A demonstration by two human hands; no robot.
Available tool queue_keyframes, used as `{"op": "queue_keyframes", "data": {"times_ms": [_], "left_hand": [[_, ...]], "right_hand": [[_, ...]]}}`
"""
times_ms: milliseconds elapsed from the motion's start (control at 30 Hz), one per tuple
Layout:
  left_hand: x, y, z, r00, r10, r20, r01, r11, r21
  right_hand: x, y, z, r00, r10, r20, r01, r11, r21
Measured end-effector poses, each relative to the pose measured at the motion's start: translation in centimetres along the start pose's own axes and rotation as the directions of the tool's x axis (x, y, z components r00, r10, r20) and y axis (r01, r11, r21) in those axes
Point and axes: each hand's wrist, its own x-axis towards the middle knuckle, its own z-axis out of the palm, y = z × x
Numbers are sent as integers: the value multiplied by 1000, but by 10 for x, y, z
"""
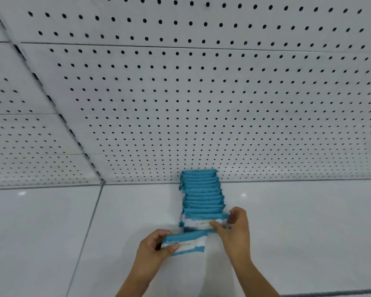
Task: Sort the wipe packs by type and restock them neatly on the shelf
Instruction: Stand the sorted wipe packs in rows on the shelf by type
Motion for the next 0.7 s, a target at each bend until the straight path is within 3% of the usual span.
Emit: {"op": "queue_keyframes", "data": {"times_ms": [400,500,600,700], "left_hand": [[43,3,47,950,308,-55,-287,928,240],[45,1,54,950,292,-109,-258,932,254],[46,-7,56,970,159,-183,-108,959,263],[49,-10,58,983,155,-103,-106,923,369]], "right_hand": [[-10,8,-10,993,34,113,-54,983,178],[-8,18,-11,965,70,252,-124,971,205],[-4,18,-8,923,63,381,-113,988,108],[2,13,-4,933,34,357,-33,999,-9]]}}
